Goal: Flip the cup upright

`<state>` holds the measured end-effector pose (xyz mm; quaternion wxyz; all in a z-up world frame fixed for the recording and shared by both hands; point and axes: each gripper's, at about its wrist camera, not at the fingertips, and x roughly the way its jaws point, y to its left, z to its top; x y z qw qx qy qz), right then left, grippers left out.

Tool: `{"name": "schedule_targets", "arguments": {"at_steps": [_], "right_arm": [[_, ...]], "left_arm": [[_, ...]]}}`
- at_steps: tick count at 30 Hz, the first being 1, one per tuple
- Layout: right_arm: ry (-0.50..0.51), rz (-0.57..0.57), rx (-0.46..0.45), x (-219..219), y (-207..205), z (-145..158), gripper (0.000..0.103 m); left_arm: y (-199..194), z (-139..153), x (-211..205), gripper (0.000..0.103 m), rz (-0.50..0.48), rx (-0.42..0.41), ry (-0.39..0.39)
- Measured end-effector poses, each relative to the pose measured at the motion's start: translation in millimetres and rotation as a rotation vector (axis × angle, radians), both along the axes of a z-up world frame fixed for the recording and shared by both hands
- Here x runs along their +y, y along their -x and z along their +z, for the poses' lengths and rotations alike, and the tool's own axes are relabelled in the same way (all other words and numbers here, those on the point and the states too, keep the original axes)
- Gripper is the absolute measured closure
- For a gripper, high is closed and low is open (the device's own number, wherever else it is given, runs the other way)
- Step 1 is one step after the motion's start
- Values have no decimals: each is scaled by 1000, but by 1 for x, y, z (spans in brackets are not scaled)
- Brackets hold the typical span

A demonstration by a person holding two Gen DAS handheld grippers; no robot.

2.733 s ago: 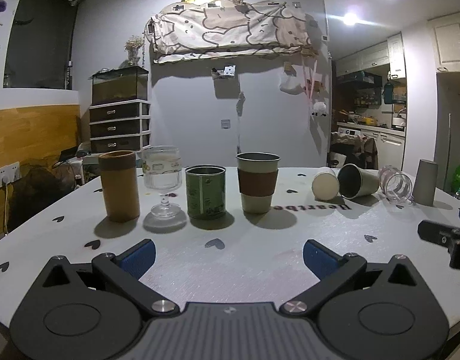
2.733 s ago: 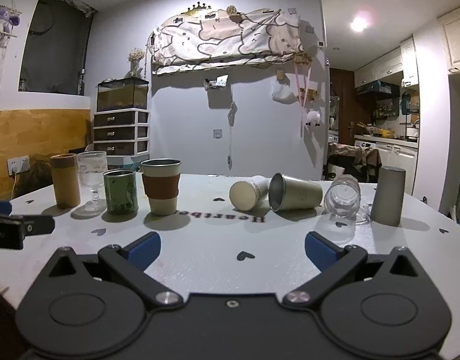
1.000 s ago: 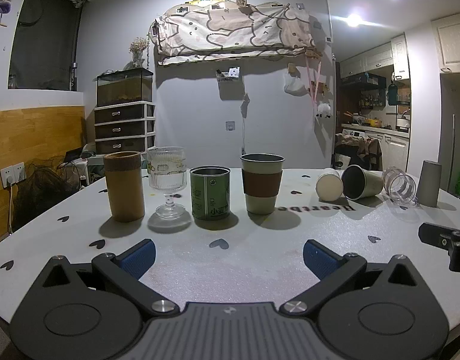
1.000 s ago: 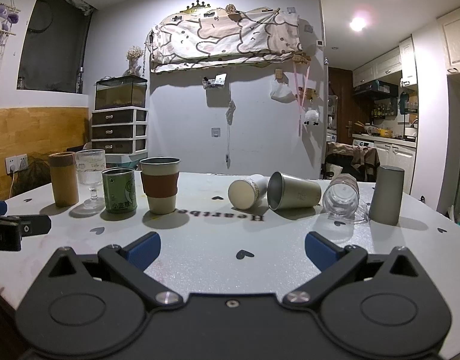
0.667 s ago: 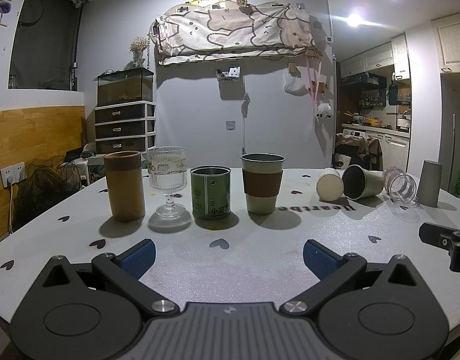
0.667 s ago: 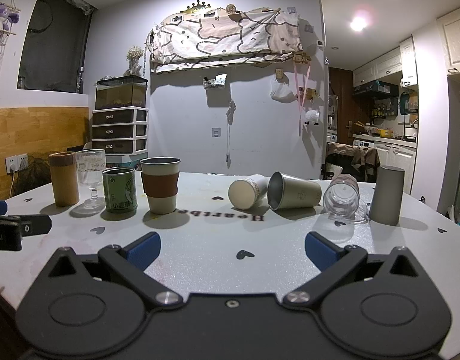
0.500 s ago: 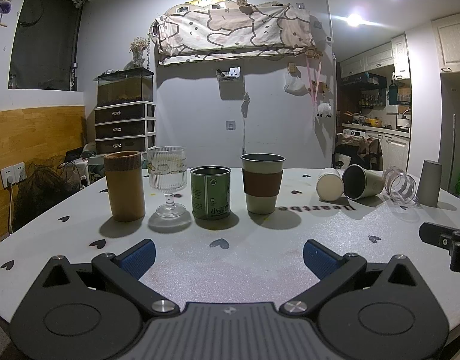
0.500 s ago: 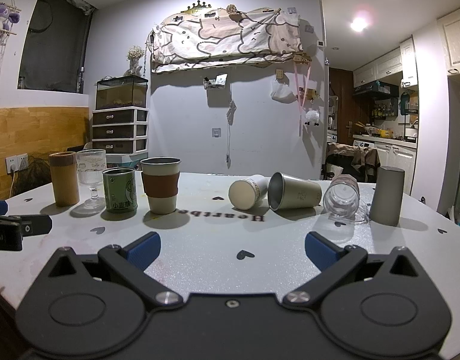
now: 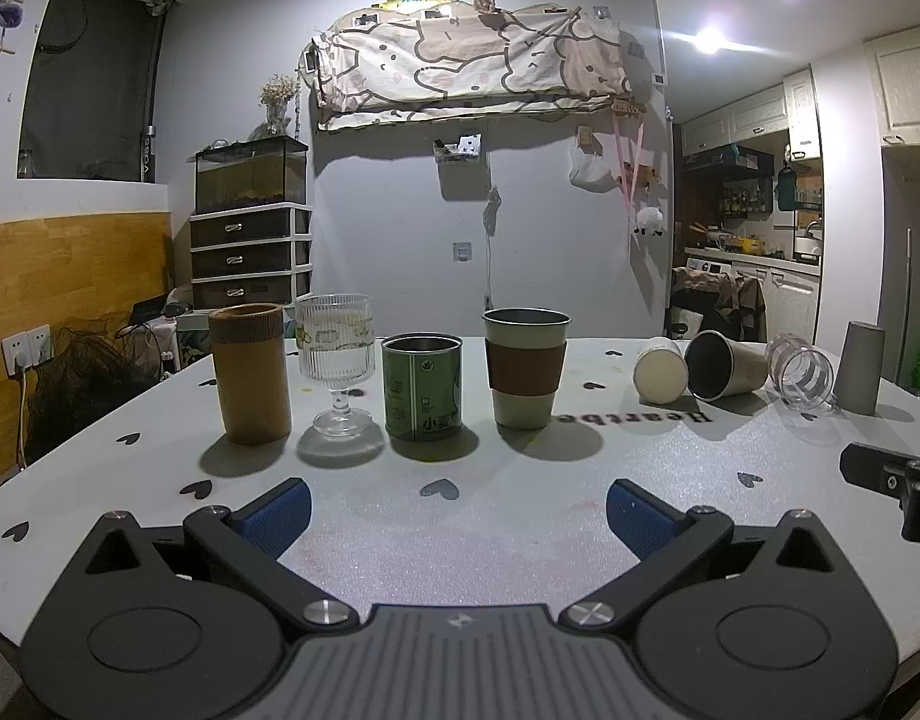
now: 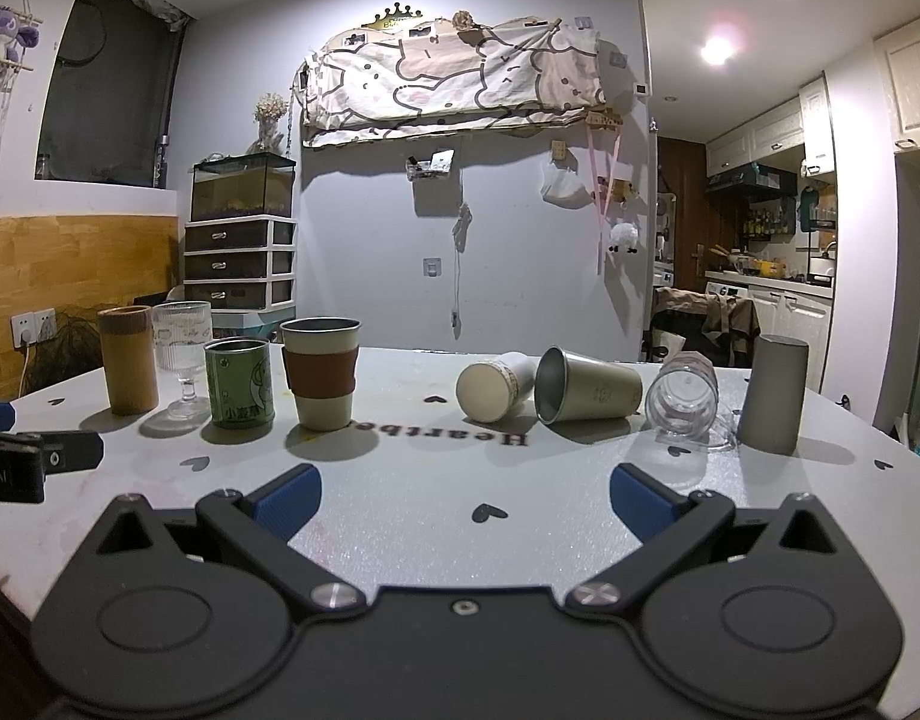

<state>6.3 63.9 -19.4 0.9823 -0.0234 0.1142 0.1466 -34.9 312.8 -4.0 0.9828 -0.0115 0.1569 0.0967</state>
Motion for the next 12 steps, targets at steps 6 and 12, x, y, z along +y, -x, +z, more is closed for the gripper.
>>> {"name": "schedule_targets", "arguments": {"at_steps": [6,12], "right_arm": [[0,0,0,0,0,0,0],[0,-2,0,0,0,0,0]], "left_arm": [[0,0,0,0,0,0,0],[0,0,0,0,2,0,-1]]}}
